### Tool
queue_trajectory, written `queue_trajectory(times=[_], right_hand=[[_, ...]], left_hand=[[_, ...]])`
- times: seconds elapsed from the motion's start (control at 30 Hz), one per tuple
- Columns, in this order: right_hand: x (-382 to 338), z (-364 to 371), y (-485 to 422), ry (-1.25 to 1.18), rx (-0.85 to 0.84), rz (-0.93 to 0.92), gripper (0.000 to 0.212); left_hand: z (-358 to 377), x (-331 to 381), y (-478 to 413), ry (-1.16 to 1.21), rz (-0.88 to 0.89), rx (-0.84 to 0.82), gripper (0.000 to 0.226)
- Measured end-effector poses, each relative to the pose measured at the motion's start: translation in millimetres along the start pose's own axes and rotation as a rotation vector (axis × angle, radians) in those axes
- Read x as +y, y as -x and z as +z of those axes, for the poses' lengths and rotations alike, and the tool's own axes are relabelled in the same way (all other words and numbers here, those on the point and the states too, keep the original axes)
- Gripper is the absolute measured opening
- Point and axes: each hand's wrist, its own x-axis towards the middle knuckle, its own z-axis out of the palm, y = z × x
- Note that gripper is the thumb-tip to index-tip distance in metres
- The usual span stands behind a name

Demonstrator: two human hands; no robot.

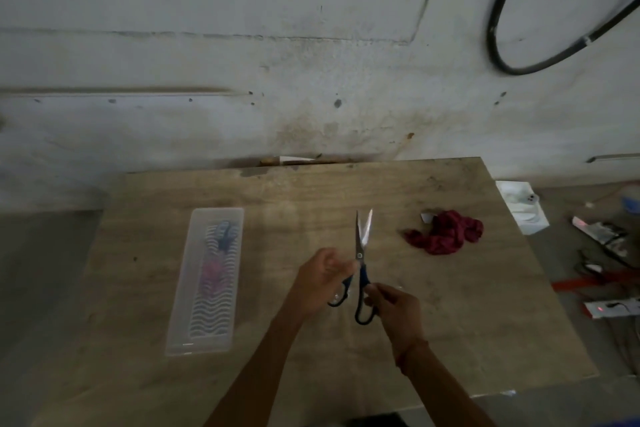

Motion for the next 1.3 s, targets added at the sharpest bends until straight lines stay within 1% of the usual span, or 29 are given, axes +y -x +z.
queue_trajectory(times=[0.1, 0.17, 0.2, 0.3, 0.37, 0.43, 0.47, 0.5, 0.53, 0.57, 0.6, 0.63, 0.67, 0.7, 0.77, 0.8, 0.9, 0.93, 1.07, 1.13, 1.2, 1.3], right_hand=[[4, -1, -16, -0.046, -0.044, -0.058, 0.010], [7, -3, -28, -0.051, -0.075, -0.102, 0.016], [14, -6, -37, -0.045, -0.087, -0.120, 0.020], [33, -15, -65, -0.010, -0.101, -0.179, 0.026], [43, -23, -87, 0.054, -0.136, -0.244, 0.020], [46, -38, -114, 0.225, -0.144, -0.376, 0.012], [48, -48, -131, 0.344, -0.068, -0.464, 0.009], [49, -61, -149, 0.469, 0.052, -0.562, 0.009], [52, -75, -167, 0.610, 0.181, -0.657, 0.016], [56, -88, -186, 0.771, 0.277, -0.737, 0.025], [58, -99, -201, 0.936, 0.297, -0.782, 0.033], [61, -108, -214, 1.082, 0.261, -0.805, 0.040], [66, -113, -225, 1.180, 0.201, -0.828, 0.041], [68, -115, -230, 1.210, 0.146, -0.853, 0.038], [72, -115, -240, 1.149, 0.105, -0.939, 0.023], [72, -114, -244, 1.105, 0.114, -0.986, 0.020], [69, -103, -254, 0.910, 0.176, -1.106, 0.031], [67, -95, -255, 0.813, 0.195, -1.135, 0.030], [66, -55, -232, 0.401, 0.386, -1.270, 0.018], [68, -34, -211, 0.272, 0.445, -1.300, 0.012], [72, -15, -194, 0.220, 0.415, -1.303, 0.012], [76, 9, -174, 0.280, 0.297, -1.388, 0.020]], left_hand=[[26, -6, -20, 0.107, 0.052, -0.018, 0.028], [33, -11, -31, 0.131, 0.062, 0.031, 0.014], [39, -16, -39, 0.120, 0.067, 0.068, 0.010], [51, -31, -61, 0.078, 0.083, 0.156, 0.014], [60, -39, -79, 0.060, 0.089, 0.198, 0.016], [63, -43, -95, 0.054, 0.104, 0.266, 0.017], [64, -44, -103, 0.047, 0.117, 0.293, 0.019], [65, -46, -111, 0.035, 0.134, 0.303, 0.021], [66, -48, -120, 0.024, 0.154, 0.296, 0.021], [67, -52, -132, 0.000, 0.182, 0.285, 0.020], [66, -53, -139, -0.026, 0.202, 0.269, 0.019], [65, -55, -146, -0.048, 0.222, 0.254, 0.020], [65, -59, -151, -0.059, 0.241, 0.235, 0.021], [64, -62, -154, -0.071, 0.261, 0.214, 0.023], [62, -71, -157, -0.099, 0.303, 0.191, 0.028], [62, -74, -158, -0.122, 0.322, 0.189, 0.030], [63, -85, -160, -0.177, 0.397, 0.237, 0.033], [64, -89, -160, -0.170, 0.421, 0.258, 0.033], [69, -99, -148, -0.147, 0.490, 0.338, 0.023], [70, -103, -138, -0.150, 0.494, 0.385, 0.019], [71, -108, -129, -0.147, 0.497, 0.427, 0.018], [71, -115, -119, -0.111, 0.516, 0.431, 0.022]])
